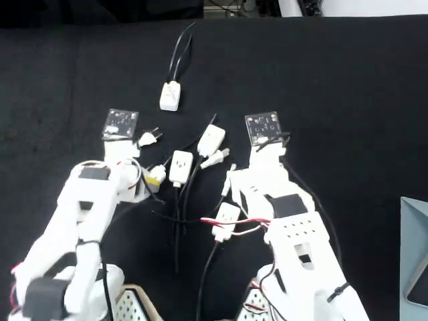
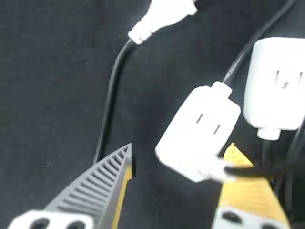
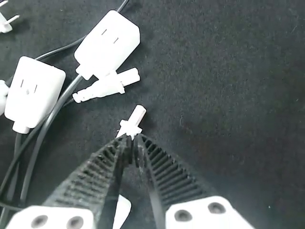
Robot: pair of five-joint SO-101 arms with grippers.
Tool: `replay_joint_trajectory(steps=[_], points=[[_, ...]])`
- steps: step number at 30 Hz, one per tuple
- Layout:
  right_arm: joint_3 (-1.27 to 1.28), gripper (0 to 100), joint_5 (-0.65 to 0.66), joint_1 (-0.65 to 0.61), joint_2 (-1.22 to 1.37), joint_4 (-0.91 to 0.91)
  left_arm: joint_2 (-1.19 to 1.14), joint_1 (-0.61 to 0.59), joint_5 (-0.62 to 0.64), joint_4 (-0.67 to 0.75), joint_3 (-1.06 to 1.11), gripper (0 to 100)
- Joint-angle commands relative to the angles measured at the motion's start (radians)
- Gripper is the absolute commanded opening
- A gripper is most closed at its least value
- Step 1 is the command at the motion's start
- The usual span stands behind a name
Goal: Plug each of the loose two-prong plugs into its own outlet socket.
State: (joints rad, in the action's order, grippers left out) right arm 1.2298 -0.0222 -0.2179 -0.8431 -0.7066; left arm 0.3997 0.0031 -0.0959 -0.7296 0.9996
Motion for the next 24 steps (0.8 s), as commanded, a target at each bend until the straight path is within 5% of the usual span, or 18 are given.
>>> replay_joint_trajectory(steps=[1, 10, 17, 24], points=[[-0.004, 1.8, -0.008, 0.012, -0.018, 0.02, -0.098, 0.038, 0.003, 0.055, -0.084, 25], [-0.004, 1.8, -0.008, 0.012, -0.018, 0.02, -0.158, 0.047, 0.003, 0.055, -0.189, 3], [-0.004, 1.8, -0.008, 0.012, -0.018, 0.02, 0.025, 0.047, 0.009, -0.046, -0.288, 3], [-0.01, 1.8, -0.008, 0.048, -0.018, 0.02, 0.057, 0.058, 0.011, 0.006, -0.458, 3]])
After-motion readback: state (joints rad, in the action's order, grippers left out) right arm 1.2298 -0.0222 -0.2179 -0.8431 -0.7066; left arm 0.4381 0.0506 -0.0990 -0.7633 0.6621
